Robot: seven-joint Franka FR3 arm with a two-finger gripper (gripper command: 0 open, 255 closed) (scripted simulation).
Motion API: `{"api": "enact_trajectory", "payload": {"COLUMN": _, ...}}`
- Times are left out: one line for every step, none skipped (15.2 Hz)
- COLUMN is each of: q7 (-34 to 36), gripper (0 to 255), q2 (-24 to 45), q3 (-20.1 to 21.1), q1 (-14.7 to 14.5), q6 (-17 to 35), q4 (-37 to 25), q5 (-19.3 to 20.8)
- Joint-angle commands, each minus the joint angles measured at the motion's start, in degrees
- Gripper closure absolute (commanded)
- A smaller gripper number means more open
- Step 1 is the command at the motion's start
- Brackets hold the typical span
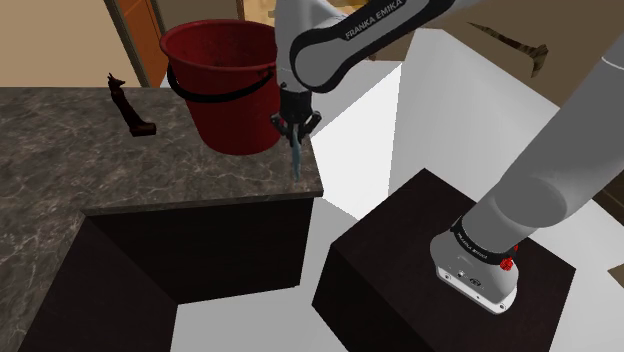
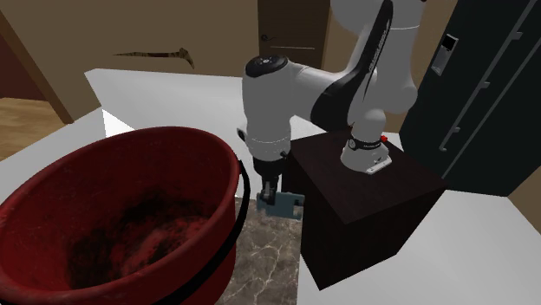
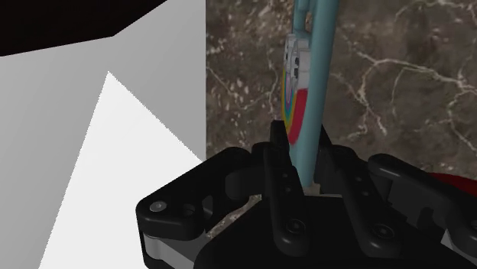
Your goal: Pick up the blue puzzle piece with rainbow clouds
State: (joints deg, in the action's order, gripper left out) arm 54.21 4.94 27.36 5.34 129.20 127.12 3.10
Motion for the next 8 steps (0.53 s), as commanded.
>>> {"api": "enact_trajectory", "payload": {"q7": -0.51, "gripper": 255, "q2": -0.95, "q3": 0.04, "q1": 0.12, "q6": -1.53, "q4": -0.68, "q5": -0.62}}
{"api": "enact_trajectory", "payload": {"q7": -0.73, "gripper": 255, "q2": -1.44, "q3": 0.07, "q1": 0.15, "q6": -2.27, "q4": -0.99, "q5": -0.93}}
{"api": "enact_trajectory", "payload": {"q7": -0.94, "gripper": 255, "q2": -1.92, "q3": 0.08, "q1": 0.19, "q6": -3.01, "q4": -1.31, "q5": -1.22}}
{"api": "enact_trajectory", "payload": {"q7": -1.14, "gripper": 255, "q2": -2.38, "q3": 0.09, "q1": 0.22, "q6": -3.74, "q4": -1.64, "q5": -1.49}}
{"api": "enact_trajectory", "payload": {"q7": -1.33, "gripper": 255, "q2": -2.83, "q3": 0.10, "q1": 0.25, "q6": -4.48, "q4": -1.99, "q5": -1.76}}
{"api": "enact_trajectory", "payload": {"q7": -1.52, "gripper": 255, "q2": -3.27, "q3": 0.10, "q1": 0.28, "q6": -5.23, "q4": -2.35, "q5": -2.01}}
{"api": "enact_trajectory", "payload": {"q7": -1.55, "gripper": 255, "q2": -3.33, "q3": 0.10, "q1": 0.28, "q6": -5.34, "q4": -2.40, "q5": -2.05}}
{"api": "enact_trajectory", "payload": {"q7": -1.55, "gripper": 255, "q2": -3.33, "q3": 0.10, "q1": 0.28, "q6": -5.34, "q4": -2.40, "q5": -2.05}}
